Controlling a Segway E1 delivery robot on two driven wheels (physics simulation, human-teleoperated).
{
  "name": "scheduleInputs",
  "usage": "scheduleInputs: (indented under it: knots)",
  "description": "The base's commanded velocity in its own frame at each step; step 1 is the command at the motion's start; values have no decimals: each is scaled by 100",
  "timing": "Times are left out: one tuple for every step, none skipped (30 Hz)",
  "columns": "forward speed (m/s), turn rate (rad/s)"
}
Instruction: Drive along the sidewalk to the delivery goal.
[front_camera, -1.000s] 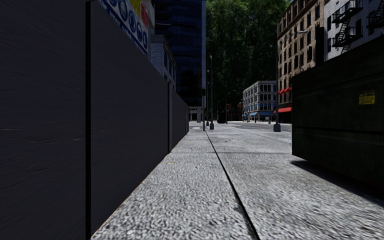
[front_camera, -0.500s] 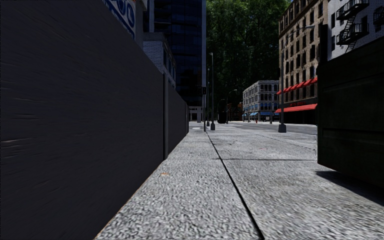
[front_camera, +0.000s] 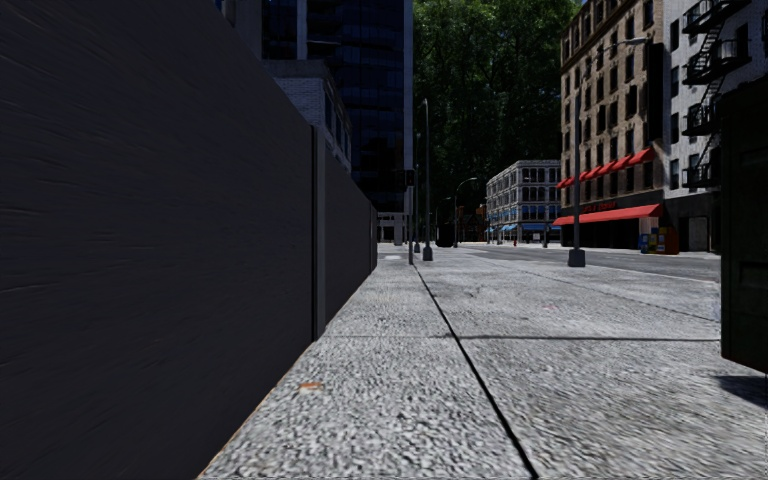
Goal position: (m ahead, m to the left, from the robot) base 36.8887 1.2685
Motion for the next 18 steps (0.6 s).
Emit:
scheduleInputs:
  knots:
    - [149, 0]
    - [149, 0]
    - [149, 0]
    - [149, 0]
    - [149, 0]
    - [149, 0]
    - [149, 0]
    - [149, 0]
    - [149, 0]
    - [149, 0]
    - [149, 0]
    - [149, 0]
    - [149, 0]
    - [149, 0]
    - [149, 0]
    - [149, 0]
    - [149, 0]
    - [149, 0]
